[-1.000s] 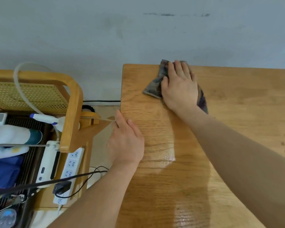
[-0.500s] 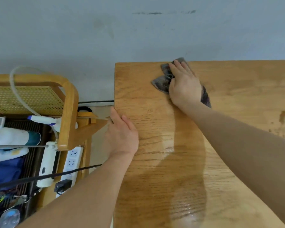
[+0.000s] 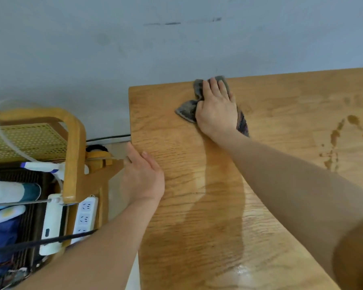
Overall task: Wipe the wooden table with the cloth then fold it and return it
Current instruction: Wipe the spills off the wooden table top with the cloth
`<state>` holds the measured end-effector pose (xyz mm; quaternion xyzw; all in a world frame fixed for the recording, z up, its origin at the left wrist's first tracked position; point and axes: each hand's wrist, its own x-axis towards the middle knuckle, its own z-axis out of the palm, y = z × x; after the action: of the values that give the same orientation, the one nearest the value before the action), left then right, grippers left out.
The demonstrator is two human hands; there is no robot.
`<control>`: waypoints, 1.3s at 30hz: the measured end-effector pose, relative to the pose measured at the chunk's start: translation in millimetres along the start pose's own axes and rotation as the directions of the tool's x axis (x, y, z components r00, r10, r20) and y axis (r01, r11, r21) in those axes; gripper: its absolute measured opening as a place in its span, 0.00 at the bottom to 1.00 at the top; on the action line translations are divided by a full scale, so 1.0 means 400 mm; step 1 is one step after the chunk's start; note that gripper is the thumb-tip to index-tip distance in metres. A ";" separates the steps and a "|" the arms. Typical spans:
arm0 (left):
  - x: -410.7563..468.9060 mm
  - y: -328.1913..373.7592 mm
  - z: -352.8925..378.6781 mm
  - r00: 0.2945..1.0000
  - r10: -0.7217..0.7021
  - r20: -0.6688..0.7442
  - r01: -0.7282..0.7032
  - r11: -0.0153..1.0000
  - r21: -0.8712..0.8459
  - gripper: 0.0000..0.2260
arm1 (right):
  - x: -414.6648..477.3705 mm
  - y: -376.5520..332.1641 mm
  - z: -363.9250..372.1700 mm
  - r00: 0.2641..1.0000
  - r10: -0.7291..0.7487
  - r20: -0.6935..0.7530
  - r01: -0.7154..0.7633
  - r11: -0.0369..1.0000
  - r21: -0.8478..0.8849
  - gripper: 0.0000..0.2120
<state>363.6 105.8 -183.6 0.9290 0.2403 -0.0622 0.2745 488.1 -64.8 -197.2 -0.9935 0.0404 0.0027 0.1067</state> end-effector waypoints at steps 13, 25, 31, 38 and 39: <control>-0.001 0.004 -0.007 1.000 0.001 0.028 0.000 0.999 -0.047 0.22 | -0.042 -0.055 -0.002 0.893 -0.425 0.144 0.416 0.905 0.092 0.29; 0.004 -0.011 0.006 0.999 0.031 -0.030 -0.029 0.998 0.061 0.24 | 0.021 -0.339 0.081 0.787 -0.588 0.185 0.600 0.800 -0.015 0.21; 0.011 -0.007 0.012 1.000 -0.008 0.000 0.008 1.000 -0.003 0.20 | 0.062 -0.169 0.041 0.882 -0.461 0.099 0.458 0.887 0.053 0.25; 0.009 -0.012 0.009 1.000 0.010 0.015 -0.009 0.999 -0.049 0.19 | 0.039 0.030 -0.002 0.964 -0.261 0.053 0.262 0.965 -0.017 0.27; 0.010 -0.013 0.011 1.000 0.013 0.006 -0.013 0.999 -0.038 0.20 | 0.037 0.050 -0.006 0.981 -0.191 0.042 0.192 0.981 -0.025 0.27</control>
<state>364.6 108.9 -190.6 0.9250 0.2343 -0.0589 0.2932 501.4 -86.1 -199.2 -0.9939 -0.0577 0.0127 0.0930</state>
